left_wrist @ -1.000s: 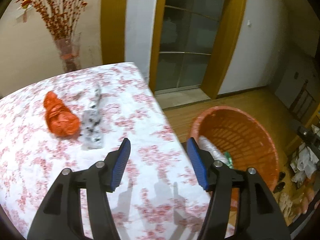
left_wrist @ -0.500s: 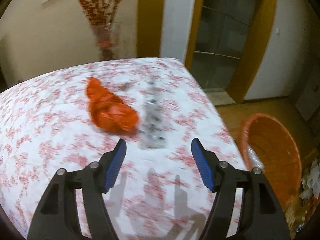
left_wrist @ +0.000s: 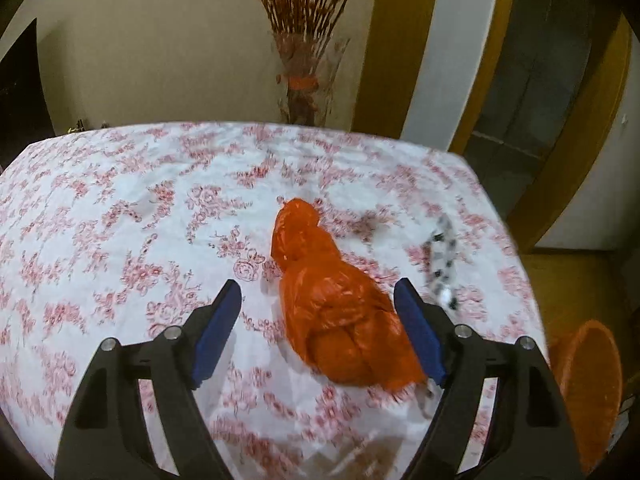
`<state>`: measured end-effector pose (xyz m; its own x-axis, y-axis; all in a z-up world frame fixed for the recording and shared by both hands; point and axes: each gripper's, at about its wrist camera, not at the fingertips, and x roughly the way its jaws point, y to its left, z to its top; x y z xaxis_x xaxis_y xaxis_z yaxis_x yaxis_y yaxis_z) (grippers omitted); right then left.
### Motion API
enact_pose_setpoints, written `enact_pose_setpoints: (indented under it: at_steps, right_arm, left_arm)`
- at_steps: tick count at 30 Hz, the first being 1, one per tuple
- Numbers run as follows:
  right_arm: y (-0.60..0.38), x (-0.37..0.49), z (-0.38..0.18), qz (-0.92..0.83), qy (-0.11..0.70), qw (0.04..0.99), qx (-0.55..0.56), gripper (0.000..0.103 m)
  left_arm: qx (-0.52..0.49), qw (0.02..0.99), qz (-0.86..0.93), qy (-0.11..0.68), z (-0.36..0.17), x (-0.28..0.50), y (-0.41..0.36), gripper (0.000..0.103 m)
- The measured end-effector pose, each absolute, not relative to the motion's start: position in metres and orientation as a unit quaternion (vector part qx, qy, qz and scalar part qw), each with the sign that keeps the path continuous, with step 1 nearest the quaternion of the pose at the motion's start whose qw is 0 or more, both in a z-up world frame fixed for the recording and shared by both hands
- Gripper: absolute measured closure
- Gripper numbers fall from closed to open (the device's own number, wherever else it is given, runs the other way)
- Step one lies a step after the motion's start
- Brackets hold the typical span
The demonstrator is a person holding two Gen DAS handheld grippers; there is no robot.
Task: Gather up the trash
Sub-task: 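Grasp the orange bag with the left tool while the right tool grasps the white paw-print bag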
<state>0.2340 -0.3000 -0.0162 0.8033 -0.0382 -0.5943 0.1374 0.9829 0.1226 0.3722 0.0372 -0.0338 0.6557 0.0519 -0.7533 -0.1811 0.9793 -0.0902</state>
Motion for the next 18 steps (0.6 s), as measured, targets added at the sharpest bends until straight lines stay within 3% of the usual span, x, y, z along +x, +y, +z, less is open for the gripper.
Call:
enact_pose_setpoints:
  at_steps: [5,7,8,11,18]
  right_arm:
    - [-0.283,0.242,-0.020,-0.023,0.320,0.944,0.071,0.021]
    - [-0.273,0.244,-0.021,-0.012,0.324,0.944,0.063,0.021]
    - [-0.270,0.245,-0.021,-0.007,0.325,0.944,0.061,0.021]
    - [-0.254,0.248,-0.019,0.010,0.326,0.944,0.052,0.021]
    - [-0.211,0.269,-0.014,0.062,0.332,0.940,0.045,0.021]
  left_arm:
    - [-0.111,0.889,0.049,0.442,-0.059,0.381,0.043,0.028]
    - [-0.114,0.891,0.035,0.438,-0.060,0.380,0.040,0.040]
    - [-0.113,0.892,0.026,0.436,-0.059,0.380,0.037,0.053]
    - [-0.096,0.898,0.016,0.430,-0.055,0.378,0.030,0.061]
    - [-0.080,0.911,0.041,0.403,-0.040,0.356,0.067,0.062]
